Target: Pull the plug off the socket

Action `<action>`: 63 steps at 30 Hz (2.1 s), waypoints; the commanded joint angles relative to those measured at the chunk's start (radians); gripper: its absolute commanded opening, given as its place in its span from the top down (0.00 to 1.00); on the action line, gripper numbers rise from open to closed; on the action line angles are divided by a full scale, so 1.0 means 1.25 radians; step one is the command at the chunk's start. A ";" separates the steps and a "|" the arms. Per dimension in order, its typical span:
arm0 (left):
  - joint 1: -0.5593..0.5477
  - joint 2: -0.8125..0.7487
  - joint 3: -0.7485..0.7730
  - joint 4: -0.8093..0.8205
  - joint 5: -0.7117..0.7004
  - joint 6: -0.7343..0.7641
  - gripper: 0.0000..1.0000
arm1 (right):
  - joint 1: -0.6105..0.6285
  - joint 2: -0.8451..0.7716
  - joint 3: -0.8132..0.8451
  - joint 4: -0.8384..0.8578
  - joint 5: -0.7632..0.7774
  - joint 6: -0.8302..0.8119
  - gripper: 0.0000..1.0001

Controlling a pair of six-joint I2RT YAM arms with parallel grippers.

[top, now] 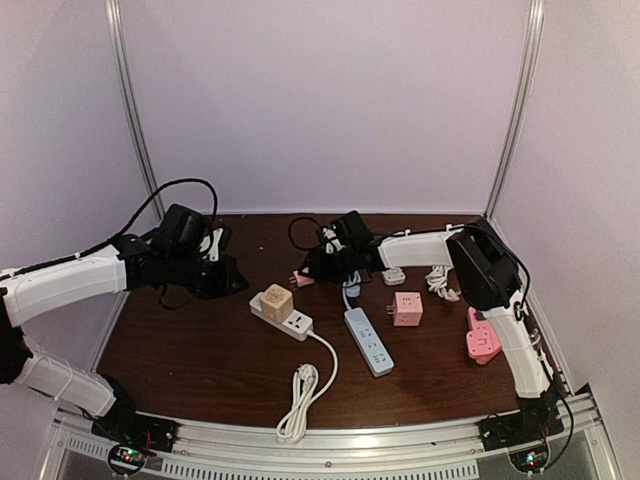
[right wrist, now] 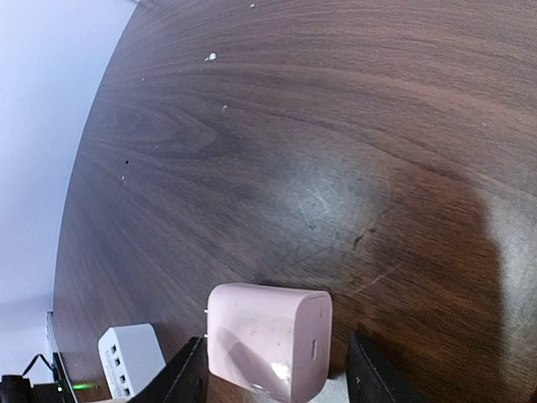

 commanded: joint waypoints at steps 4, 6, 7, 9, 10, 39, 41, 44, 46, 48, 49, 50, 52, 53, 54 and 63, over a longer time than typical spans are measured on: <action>0.005 0.012 0.000 0.012 -0.007 0.010 1.00 | -0.005 -0.053 0.012 -0.056 0.076 -0.053 0.33; 0.005 0.017 -0.002 0.018 -0.007 0.006 1.00 | -0.003 -0.072 0.010 -0.067 0.089 -0.071 0.30; 0.005 0.021 -0.004 0.025 -0.006 0.004 1.00 | -0.001 -0.081 0.006 -0.072 0.094 -0.081 0.28; 0.007 0.028 -0.004 0.033 -0.008 0.001 1.00 | 0.005 -0.112 -0.001 -0.082 0.109 -0.111 0.25; 0.010 0.034 -0.004 0.038 -0.006 0.000 1.00 | 0.012 -0.125 -0.007 -0.086 0.119 -0.125 0.23; 0.158 0.259 -0.101 0.420 0.228 -0.101 1.00 | 0.216 -0.205 -0.012 -0.259 0.202 -0.469 0.07; 0.158 0.270 -0.109 0.435 0.236 -0.102 1.00 | 0.221 -0.191 -0.002 -0.272 0.206 -0.475 0.07; 0.158 0.284 -0.119 0.458 0.250 -0.106 1.00 | 0.224 -0.174 0.015 -0.287 0.212 -0.479 0.08; 0.158 0.293 -0.124 0.468 0.255 -0.109 1.00 | 0.226 -0.166 0.028 -0.293 0.211 -0.479 0.10; 0.158 0.303 -0.129 0.477 0.257 -0.111 1.00 | 0.230 -0.157 0.041 -0.301 0.211 -0.480 0.11; 0.158 0.307 -0.130 0.480 0.259 -0.110 1.00 | 0.232 -0.152 0.050 -0.307 0.212 -0.483 0.12; 0.158 0.311 -0.133 0.484 0.260 -0.112 1.00 | 0.238 -0.147 0.059 -0.314 0.215 -0.485 0.14; 0.158 0.319 -0.136 0.489 0.260 -0.111 1.00 | 0.242 -0.136 0.074 -0.325 0.220 -0.488 0.17; 0.158 0.321 -0.138 0.490 0.259 -0.111 1.00 | 0.243 -0.131 0.081 -0.329 0.221 -0.488 0.18; 0.158 0.324 -0.140 0.491 0.259 -0.111 1.00 | 0.245 -0.127 0.086 -0.331 0.223 -0.488 0.19; 0.158 0.348 -0.150 0.498 0.256 -0.112 1.00 | 0.243 -0.112 0.124 -0.372 0.278 -0.496 0.14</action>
